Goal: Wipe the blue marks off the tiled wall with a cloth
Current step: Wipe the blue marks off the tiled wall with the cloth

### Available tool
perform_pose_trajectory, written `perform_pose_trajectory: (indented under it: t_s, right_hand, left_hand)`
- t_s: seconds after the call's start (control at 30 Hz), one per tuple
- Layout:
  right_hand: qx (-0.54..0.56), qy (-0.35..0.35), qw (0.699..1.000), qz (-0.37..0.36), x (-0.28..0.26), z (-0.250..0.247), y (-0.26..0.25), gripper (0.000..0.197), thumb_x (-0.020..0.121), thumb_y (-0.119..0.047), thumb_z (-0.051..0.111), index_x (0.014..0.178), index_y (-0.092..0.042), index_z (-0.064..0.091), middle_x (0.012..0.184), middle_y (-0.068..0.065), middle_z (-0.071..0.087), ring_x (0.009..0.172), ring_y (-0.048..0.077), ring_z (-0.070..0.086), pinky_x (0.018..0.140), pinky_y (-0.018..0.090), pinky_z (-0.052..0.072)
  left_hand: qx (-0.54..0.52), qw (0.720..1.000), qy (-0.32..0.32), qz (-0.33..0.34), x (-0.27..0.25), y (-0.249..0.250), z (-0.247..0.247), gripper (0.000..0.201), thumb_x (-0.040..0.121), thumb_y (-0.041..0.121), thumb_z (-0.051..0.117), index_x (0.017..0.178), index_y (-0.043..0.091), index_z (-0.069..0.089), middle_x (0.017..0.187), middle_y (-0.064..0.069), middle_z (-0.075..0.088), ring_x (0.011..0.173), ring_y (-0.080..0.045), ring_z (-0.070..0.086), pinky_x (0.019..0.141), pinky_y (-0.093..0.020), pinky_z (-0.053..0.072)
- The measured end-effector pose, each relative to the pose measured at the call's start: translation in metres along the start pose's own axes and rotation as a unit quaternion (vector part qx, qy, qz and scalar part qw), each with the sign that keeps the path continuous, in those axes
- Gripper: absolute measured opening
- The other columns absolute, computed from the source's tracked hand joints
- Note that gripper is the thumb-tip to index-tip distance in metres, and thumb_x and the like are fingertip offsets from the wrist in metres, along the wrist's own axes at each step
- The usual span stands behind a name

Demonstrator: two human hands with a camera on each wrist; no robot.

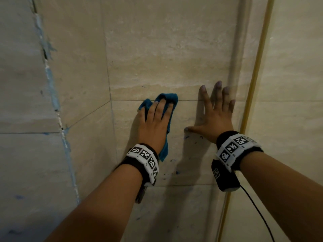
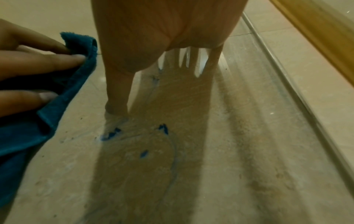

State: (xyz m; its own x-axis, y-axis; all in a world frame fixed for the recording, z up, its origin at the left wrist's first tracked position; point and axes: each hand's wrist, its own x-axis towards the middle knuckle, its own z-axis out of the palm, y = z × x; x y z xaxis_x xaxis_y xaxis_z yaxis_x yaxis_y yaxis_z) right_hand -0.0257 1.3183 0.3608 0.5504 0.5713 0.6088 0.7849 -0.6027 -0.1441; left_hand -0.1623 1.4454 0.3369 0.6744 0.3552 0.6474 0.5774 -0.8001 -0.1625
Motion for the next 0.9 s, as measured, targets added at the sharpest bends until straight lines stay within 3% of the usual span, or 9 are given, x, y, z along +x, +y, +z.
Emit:
perform_pose_trajectory:
  t_s: [0.1, 0.23, 0.27, 0.37, 0.43, 0.63, 0.9]
  right_hand:
    - [0.0, 0.002, 1.0, -0.001, 0.0, 0.0, 0.0, 0.137, 0.056, -0.072, 0.073, 0.136, -0.043, -0.034, 0.14, -0.001, -0.049, 0.137, 0.029, -0.035, 0.112, 0.054, -0.016]
    - [-0.003, 0.005, 1.0, -0.001, -0.001, 0.002, 0.001, 0.137, 0.057, -0.071, 0.073, 0.137, -0.042, -0.034, 0.145, 0.003, -0.045, 0.137, 0.03, -0.035, 0.111, 0.053, -0.016]
    - [-0.005, 0.005, 1.0, -0.001, -0.001, 0.001, 0.0, 0.136, 0.057, -0.071, 0.073, 0.137, -0.041, -0.034, 0.145, 0.004, -0.045, 0.137, 0.03, -0.035, 0.111, 0.053, -0.016]
    - [-0.008, 0.004, 1.0, -0.001, -0.002, 0.002, 0.0, 0.135, 0.059, -0.071, 0.072, 0.137, -0.04, -0.034, 0.146, 0.005, -0.043, 0.136, 0.03, -0.035, 0.112, 0.053, -0.016]
    - [-0.008, 0.005, 1.0, -0.001, -0.002, 0.002, 0.0, 0.135, 0.059, -0.071, 0.072, 0.137, -0.04, -0.034, 0.147, 0.006, -0.043, 0.136, 0.031, -0.035, 0.112, 0.053, -0.016]
    - [-0.008, 0.01, 1.0, 0.002, -0.002, 0.004, 0.0, 0.136, 0.058, -0.072, 0.072, 0.137, -0.041, -0.034, 0.148, 0.005, -0.041, 0.137, 0.031, -0.034, 0.111, 0.052, -0.016]
    - [-0.009, 0.022, 1.0, -0.003, -0.001, 0.007, 0.002, 0.135, 0.058, -0.071, 0.072, 0.138, -0.04, -0.033, 0.145, 0.003, -0.044, 0.137, 0.029, -0.034, 0.112, 0.052, -0.015]
  left_hand:
    - [-0.003, 1.0, -0.002, 0.013, -0.003, 0.004, 0.003, 0.074, 0.099, 0.024, 0.042, 0.153, 0.021, -0.008, 0.159, -0.007, -0.002, 0.146, -0.027, 0.002, 0.116, -0.05, 0.002]
    - [0.023, 0.999, 0.025, 0.03, -0.011, 0.002, 0.015, 0.079, 0.082, 0.027, 0.069, 0.15, 0.022, 0.028, 0.152, -0.005, 0.034, 0.138, -0.026, 0.035, 0.11, -0.053, 0.028]
    - [0.03, 0.999, 0.01, 0.04, -0.014, 0.0, 0.018, 0.079, 0.085, 0.027, 0.066, 0.151, 0.023, 0.023, 0.155, -0.004, 0.03, 0.14, -0.026, 0.031, 0.111, -0.053, 0.024]
    - [0.035, 0.996, -0.038, 0.071, -0.016, -0.006, 0.023, 0.073, 0.101, 0.024, 0.041, 0.152, 0.023, -0.011, 0.161, -0.003, -0.005, 0.147, -0.025, 0.001, 0.116, -0.053, 0.002]
    - [0.055, 0.995, -0.042, 0.075, -0.015, -0.009, 0.021, 0.073, 0.102, 0.024, 0.036, 0.15, 0.023, -0.019, 0.159, -0.003, -0.014, 0.147, -0.024, -0.006, 0.116, -0.052, -0.002]
    - [-0.018, 1.0, -0.002, 0.021, -0.003, 0.006, 0.008, 0.074, 0.098, 0.026, 0.044, 0.153, 0.024, -0.007, 0.159, -0.005, -0.005, 0.142, -0.027, -0.004, 0.115, -0.053, 0.005]
    - [0.015, 0.993, -0.031, 0.11, 0.003, 0.025, 0.012, 0.07, 0.1, 0.018, 0.036, 0.152, 0.025, -0.01, 0.16, -0.003, -0.01, 0.147, -0.025, -0.003, 0.114, -0.054, 0.002]
